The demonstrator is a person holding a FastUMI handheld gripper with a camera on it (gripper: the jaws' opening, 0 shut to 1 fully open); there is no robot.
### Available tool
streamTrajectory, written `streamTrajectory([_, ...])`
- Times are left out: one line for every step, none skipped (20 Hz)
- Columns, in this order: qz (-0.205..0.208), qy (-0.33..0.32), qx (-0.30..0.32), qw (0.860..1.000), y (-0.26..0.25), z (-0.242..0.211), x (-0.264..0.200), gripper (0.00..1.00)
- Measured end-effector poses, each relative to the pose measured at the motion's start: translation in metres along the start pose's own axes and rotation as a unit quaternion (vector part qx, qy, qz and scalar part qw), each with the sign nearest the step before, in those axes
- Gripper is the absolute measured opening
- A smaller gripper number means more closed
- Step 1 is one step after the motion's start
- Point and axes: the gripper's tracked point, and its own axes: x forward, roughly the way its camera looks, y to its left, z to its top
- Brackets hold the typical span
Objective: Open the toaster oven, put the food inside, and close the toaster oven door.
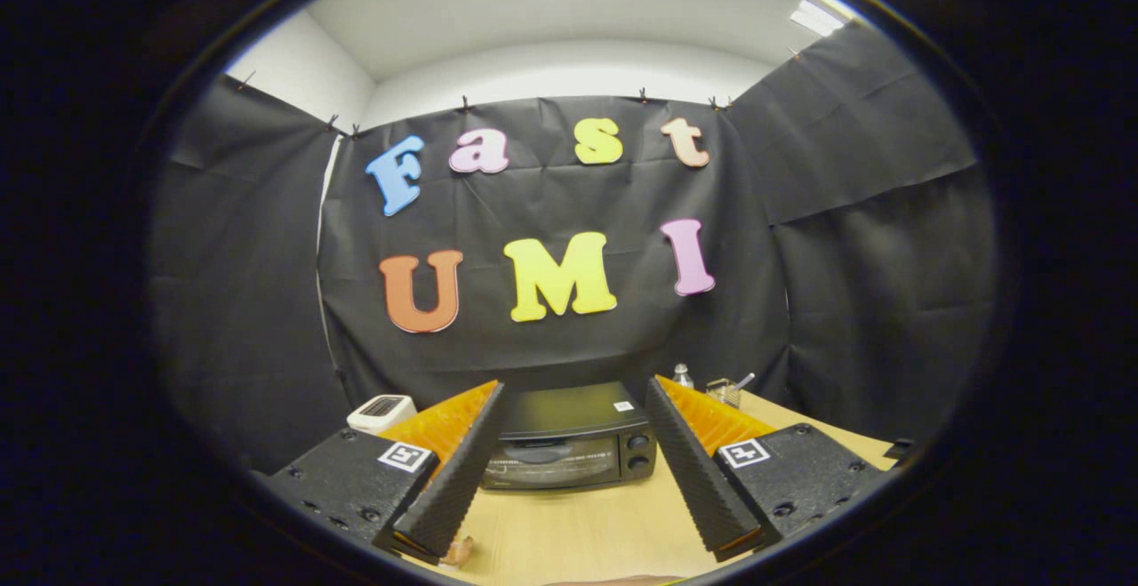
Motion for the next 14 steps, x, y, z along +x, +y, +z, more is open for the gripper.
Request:
streamTrajectory([-0.003, 0.001, -0.002, 1.0, -0.001, -0.002, 0.004, 1.0])
streamTrajectory([-0.003, 0.001, -0.006, 1.0, -0.001, -0.002, 0.009, 1.0])
streamTrajectory([-0.003, 0.003, -0.011, 1.0, 0.001, -0.004, 0.017, 1.0])
streamTrajectory([0.006, 0.009, -0.02, 1.0, 0.005, -0.007, 0.027, 1.0])
streamTrajectory([0.012, 0.023, -0.029, 0.999, 0.008, -0.014, 0.038, 1.0])
streamTrajectory([0.008, 0.038, -0.036, 0.999, 0.005, -0.022, 0.051, 1.0])
streamTrajectory([0.005, 0.051, -0.036, 0.998, 0.003, -0.029, 0.065, 1.0])
streamTrajectory([0.006, 0.066, -0.033, 0.997, 0.005, -0.035, 0.08, 1.0])
streamTrajectory([0.003, 0.085, -0.029, 0.996, 0.006, -0.048, 0.092, 1.0])
streamTrajectory([0.01, 0.104, -0.024, 0.994, 0.01, -0.059, 0.105, 1.0])
streamTrajectory([0.011, 0.123, -0.019, 0.992, 0.013, -0.072, 0.117, 1.0])
streamTrajectory([0.011, 0.138, -0.016, 0.99, 0.016, -0.084, 0.13, 1.0])
streamTrajectory([0.007, 0.147, -0.018, 0.989, 0.016, -0.096, 0.142, 1.0])
streamTrajectory([0.006, 0.154, -0.017, 0.988, 0.02, -0.106, 0.154, 1.0])
